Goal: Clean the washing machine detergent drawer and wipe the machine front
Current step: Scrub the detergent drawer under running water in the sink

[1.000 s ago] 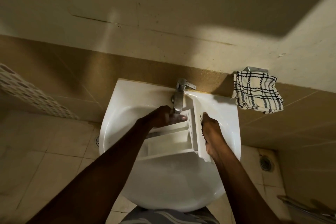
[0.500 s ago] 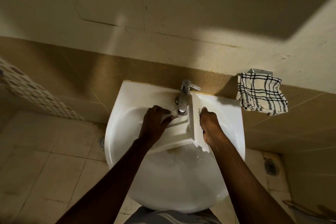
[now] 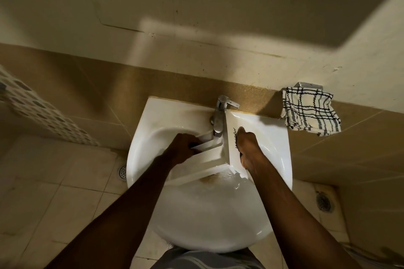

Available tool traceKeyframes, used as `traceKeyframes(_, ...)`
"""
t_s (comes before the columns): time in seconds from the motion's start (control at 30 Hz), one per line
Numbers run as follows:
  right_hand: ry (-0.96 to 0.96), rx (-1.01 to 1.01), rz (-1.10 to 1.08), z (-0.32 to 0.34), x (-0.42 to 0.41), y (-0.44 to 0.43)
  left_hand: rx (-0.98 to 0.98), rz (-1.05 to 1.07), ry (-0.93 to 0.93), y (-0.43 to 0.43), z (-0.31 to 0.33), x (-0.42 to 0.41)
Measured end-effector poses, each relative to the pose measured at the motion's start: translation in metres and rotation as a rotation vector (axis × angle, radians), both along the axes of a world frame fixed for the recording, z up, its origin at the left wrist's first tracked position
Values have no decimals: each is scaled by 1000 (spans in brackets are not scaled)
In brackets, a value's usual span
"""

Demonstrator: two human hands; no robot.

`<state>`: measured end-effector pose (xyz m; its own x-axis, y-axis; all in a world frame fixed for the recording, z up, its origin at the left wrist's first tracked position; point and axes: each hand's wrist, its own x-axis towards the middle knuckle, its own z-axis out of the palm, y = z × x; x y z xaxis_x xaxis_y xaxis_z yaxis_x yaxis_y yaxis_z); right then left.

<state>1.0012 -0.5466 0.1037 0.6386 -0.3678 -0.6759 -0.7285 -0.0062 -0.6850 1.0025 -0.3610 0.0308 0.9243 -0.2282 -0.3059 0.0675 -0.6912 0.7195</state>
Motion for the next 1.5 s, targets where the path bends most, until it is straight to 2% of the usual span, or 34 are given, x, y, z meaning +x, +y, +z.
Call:
traceKeyframes(0.1,-2,-2,3,0,1,0,3,-41,-6,-12,11,7)
traceKeyframes(0.2,-12,5,5,1,2,0,-232,163,-16,-36,25,3)
traceKeyframes(0.27,-20,7,7,1,2,-1,-335,228,16,-39,24,-2)
traceKeyframes(0.3,-13,10,8,0,2,-1,-317,226,34,-35,23,-4)
traceKeyframes(0.47,13,34,0,-2,0,-3,53,-5,63,-9,14,6)
traceKeyframes(0.57,-7,31,4,-1,1,-2,26,-35,10,-30,28,11)
traceKeyframes(0.67,-16,40,4,-2,1,-3,-127,115,-1,-46,33,6)
traceKeyframes(0.73,-11,51,11,-3,1,-4,-155,164,13,-38,26,-2)
traceKeyframes(0.97,-9,79,21,0,-7,-7,197,-139,39,-11,27,1)
traceKeyframes(1.03,-19,56,14,1,-13,-10,204,-123,43,-13,32,2)
traceKeyframes(1.13,-51,-20,9,-4,-21,-20,71,65,-82,-17,47,3)
traceKeyframes(1.2,-59,-40,-2,-4,-27,-26,-33,196,-283,-27,56,5)
traceKeyframes(1.3,-77,-50,-41,-1,-35,-35,-88,230,-611,-54,67,11)
traceKeyframes(1.4,-107,-45,-68,-2,-38,-42,6,76,-787,-80,80,26)
traceKeyframes(1.5,-119,-29,-85,1,-41,-46,236,-273,-796,-90,82,44)
